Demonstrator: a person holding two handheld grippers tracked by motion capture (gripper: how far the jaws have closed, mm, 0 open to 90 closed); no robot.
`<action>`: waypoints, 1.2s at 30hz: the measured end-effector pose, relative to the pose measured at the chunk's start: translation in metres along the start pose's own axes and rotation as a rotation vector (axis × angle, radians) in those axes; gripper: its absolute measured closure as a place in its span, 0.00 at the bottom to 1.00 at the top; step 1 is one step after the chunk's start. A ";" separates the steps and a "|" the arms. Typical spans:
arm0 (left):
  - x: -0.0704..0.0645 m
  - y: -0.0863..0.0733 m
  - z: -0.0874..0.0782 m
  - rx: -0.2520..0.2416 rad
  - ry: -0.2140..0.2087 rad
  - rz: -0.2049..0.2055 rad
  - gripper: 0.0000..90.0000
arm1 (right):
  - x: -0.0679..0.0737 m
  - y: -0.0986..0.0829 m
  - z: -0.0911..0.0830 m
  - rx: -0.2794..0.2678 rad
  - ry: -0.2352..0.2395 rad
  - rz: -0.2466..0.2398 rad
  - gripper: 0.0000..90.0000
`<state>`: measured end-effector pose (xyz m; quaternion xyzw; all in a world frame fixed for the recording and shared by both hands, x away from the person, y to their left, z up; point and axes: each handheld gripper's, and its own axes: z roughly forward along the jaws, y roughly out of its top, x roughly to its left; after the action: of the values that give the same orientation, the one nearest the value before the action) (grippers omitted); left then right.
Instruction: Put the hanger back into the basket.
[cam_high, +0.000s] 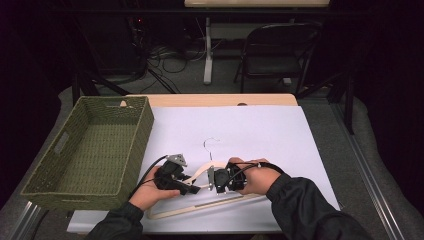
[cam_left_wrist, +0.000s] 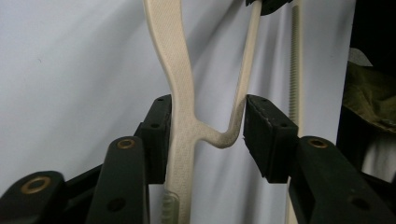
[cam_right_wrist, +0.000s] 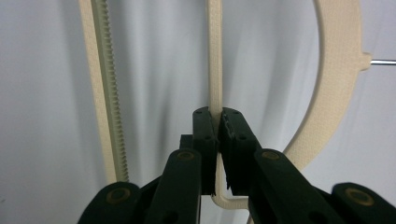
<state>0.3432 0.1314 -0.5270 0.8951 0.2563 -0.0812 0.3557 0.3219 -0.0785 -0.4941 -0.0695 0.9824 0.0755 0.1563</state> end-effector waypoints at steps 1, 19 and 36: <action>0.000 0.000 0.000 -0.002 0.001 -0.002 0.63 | 0.000 0.000 0.001 0.002 0.001 0.000 0.94; -0.002 -0.008 0.005 0.035 0.042 0.047 0.69 | -0.011 -0.009 0.006 -0.091 0.071 0.176 0.79; -0.003 -0.008 0.004 0.030 0.044 0.063 0.71 | -0.047 -0.028 0.003 -0.124 0.044 0.429 0.63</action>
<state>0.3366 0.1323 -0.5332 0.9095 0.2343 -0.0542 0.3390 0.3711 -0.1002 -0.4853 0.1298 0.9714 0.1655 0.1105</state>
